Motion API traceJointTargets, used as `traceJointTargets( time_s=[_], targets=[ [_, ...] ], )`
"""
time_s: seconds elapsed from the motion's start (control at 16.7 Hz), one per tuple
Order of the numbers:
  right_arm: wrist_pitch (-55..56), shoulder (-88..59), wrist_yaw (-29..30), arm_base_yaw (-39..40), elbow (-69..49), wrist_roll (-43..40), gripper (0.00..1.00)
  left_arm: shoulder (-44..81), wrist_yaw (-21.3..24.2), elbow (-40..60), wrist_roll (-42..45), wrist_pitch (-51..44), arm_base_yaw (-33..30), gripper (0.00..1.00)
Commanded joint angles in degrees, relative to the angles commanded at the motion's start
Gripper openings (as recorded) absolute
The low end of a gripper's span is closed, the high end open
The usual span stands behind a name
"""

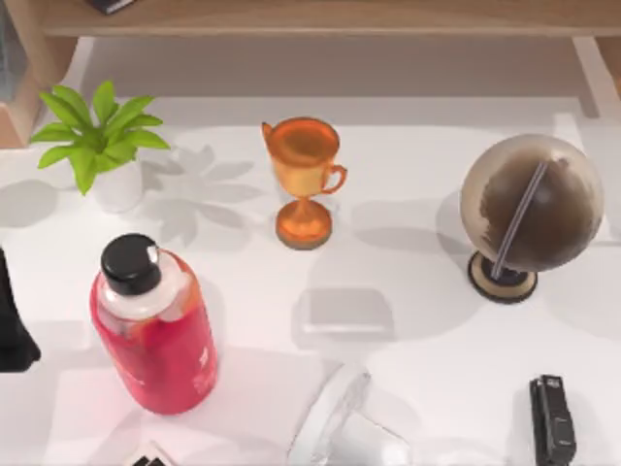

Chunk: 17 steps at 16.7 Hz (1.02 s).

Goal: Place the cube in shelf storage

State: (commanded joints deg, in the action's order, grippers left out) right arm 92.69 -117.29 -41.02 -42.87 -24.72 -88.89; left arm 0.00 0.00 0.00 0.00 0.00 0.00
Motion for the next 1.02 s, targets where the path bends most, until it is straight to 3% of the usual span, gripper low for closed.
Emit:
traceJointTargets(
  time_s=[0.3,0.54,0.78,1.02],
  targets=[
    [0.3,-0.1,-0.3,-0.1,0.3,0.0,1.0,0.0,0.0,0.0,0.0,0.0,0.0,1.0],
    [-5.2,0.8,2.7,-3.2,-3.7,1.3,1.0,0.0,0.0,0.0,0.0,0.0,0.0,1.0],
    [-19.9,2.2,8.7,-7.8,-14.0,5.4,1.0,0.0,0.0,0.0,0.0,0.0,0.0,1.0],
    [-41.4,3.0,15.3,-9.1,-29.5,12.1,1.0,0.0,0.0,0.0,0.0,0.0,0.0,1.0]
  ],
)
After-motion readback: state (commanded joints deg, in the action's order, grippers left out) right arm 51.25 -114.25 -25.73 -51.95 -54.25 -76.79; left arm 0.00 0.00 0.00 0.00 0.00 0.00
